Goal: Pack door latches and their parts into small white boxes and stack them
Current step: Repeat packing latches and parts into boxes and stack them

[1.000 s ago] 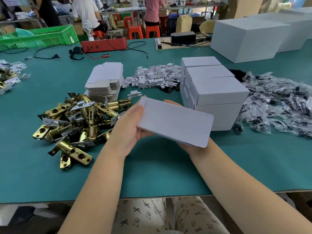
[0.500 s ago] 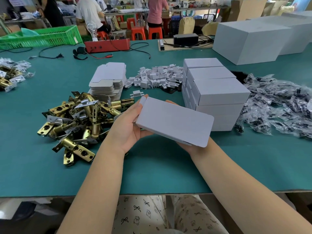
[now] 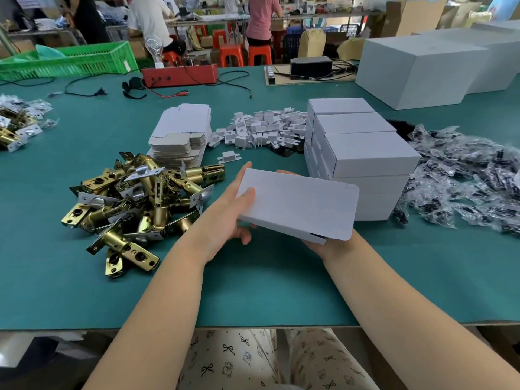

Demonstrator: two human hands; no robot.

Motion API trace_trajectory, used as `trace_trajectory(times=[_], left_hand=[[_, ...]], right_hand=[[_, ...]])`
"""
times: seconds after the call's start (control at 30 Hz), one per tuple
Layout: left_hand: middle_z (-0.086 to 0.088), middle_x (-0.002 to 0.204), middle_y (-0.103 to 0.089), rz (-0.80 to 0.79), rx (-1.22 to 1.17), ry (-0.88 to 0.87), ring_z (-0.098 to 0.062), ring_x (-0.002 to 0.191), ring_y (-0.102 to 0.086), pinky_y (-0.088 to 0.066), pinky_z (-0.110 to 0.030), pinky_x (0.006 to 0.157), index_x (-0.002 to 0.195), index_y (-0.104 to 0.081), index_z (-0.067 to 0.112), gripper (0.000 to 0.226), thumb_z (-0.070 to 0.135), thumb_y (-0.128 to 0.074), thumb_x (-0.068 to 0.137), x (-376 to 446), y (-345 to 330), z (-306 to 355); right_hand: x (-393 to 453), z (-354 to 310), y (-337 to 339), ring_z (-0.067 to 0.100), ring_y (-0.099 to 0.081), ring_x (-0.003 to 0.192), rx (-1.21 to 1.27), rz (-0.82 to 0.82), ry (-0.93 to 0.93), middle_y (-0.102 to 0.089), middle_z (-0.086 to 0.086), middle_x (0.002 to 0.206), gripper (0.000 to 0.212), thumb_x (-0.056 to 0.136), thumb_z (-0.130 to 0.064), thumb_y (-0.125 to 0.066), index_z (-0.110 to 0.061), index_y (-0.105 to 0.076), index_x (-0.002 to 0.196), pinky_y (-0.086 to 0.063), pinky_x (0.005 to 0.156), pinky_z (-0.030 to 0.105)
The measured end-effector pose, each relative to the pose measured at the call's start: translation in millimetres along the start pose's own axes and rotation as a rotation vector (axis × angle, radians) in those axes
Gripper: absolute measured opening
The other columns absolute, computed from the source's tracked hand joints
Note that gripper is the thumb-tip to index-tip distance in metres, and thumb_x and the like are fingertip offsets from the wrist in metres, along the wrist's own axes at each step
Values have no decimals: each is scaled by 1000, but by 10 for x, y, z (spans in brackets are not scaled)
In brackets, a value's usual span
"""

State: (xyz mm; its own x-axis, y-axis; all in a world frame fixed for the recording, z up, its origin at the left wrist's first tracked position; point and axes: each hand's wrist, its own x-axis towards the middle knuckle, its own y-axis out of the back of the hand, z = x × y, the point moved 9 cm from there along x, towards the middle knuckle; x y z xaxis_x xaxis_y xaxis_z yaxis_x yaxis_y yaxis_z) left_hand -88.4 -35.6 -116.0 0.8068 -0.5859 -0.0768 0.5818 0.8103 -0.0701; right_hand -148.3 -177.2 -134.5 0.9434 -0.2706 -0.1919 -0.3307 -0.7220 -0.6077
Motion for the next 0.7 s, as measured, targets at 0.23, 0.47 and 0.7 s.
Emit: trace_trajectory(times=[0.23, 0.47, 0.7], left_hand=[[-6, 109, -69, 420, 1, -51, -15, 88, -67, -54, -27, 59, 122, -62, 19, 33, 39, -52, 98, 48, 264, 4], [10, 76, -74, 178, 264, -1, -2, 76, -68, -50, -14, 71, 91, -74, 22, 56, 54, -29, 102, -6, 56, 25], [-16, 128, -63, 200, -61, -141, -37, 125, -53, -32, -58, 111, 132, -56, 13, 73, 67, -27, 93, -59, 24, 274]], right_hand=[[-89, -298, -643, 32, -49, 126, -587, -239, 223, -56, 16, 131, 35, 99, -3, -37, -3, -49, 132, -42, 94, 29], [-548, -354, -866, 30, -58, 113, -874, -449, 807, -64, 15, 117, 37, 92, -27, -42, -3, -64, 109, -44, 96, 50], [-396, -550, -561, -6, -43, 68, -798, 12, 847, -48, -19, 72, 19, 90, -43, -29, -33, -37, 77, -31, 62, 8]])
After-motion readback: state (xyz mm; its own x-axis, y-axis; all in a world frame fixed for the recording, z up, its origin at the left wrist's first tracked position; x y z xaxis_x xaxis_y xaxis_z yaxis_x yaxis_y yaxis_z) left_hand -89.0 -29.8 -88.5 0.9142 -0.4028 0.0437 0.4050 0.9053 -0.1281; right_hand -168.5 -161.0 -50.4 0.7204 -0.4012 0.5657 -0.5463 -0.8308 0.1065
